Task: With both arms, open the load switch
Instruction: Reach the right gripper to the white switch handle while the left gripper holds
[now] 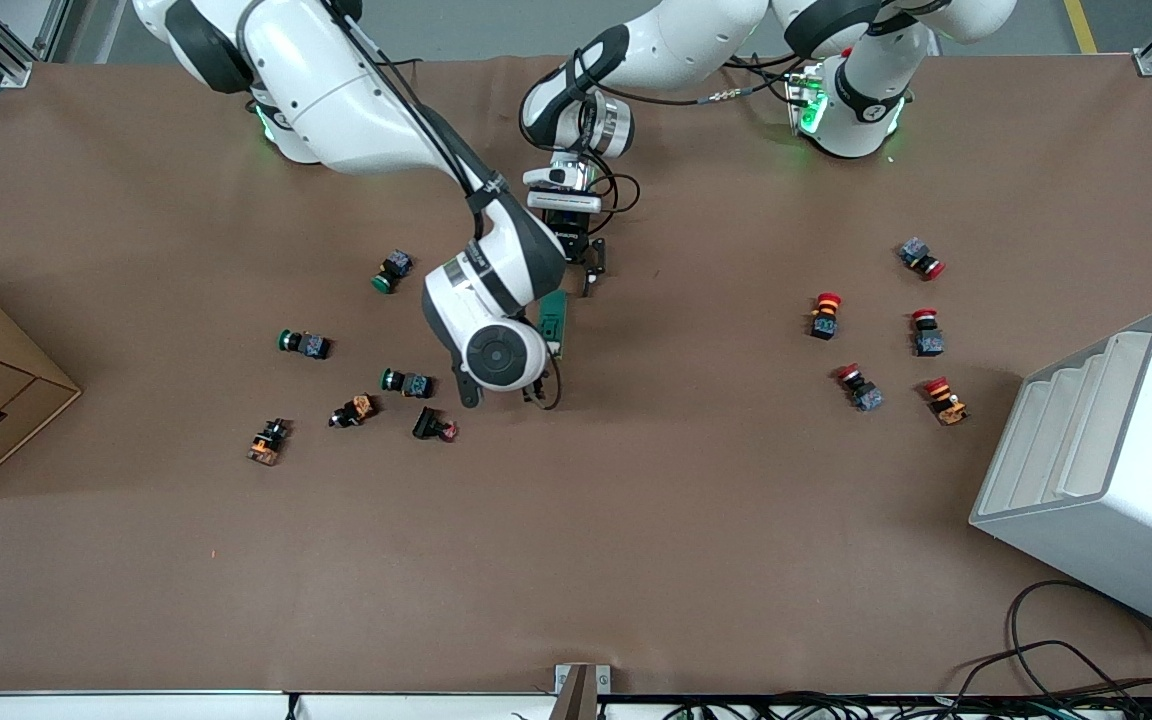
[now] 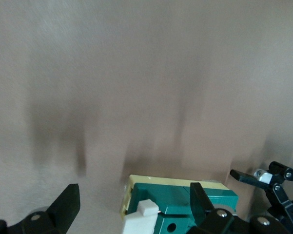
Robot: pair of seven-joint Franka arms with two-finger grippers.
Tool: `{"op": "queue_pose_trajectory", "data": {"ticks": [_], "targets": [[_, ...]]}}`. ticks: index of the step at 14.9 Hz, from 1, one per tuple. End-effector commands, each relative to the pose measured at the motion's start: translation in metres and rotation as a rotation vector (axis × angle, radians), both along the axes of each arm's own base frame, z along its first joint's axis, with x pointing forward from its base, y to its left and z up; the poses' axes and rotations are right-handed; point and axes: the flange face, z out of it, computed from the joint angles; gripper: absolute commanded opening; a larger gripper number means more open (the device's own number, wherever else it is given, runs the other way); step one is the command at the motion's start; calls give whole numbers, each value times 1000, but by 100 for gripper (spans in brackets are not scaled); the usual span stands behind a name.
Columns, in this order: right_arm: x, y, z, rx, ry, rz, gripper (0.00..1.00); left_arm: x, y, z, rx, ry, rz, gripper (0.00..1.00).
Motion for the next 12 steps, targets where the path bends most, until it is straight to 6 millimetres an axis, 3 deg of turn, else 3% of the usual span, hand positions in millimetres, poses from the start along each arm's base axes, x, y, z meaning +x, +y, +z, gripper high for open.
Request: {"op": "queue_pose_trajectory", "data": {"ticks": [1, 6, 12], "targets": [[-7, 9, -11, -2, 24, -17, 100, -1, 2, -9, -3, -9, 11, 100], [-30, 20, -2, -33, 120, 30, 100, -2, 1, -9, -4, -8, 9, 100], [-28, 27, 38, -5, 201, 30, 100, -8, 0, -10, -18, -5, 8, 100]]}}
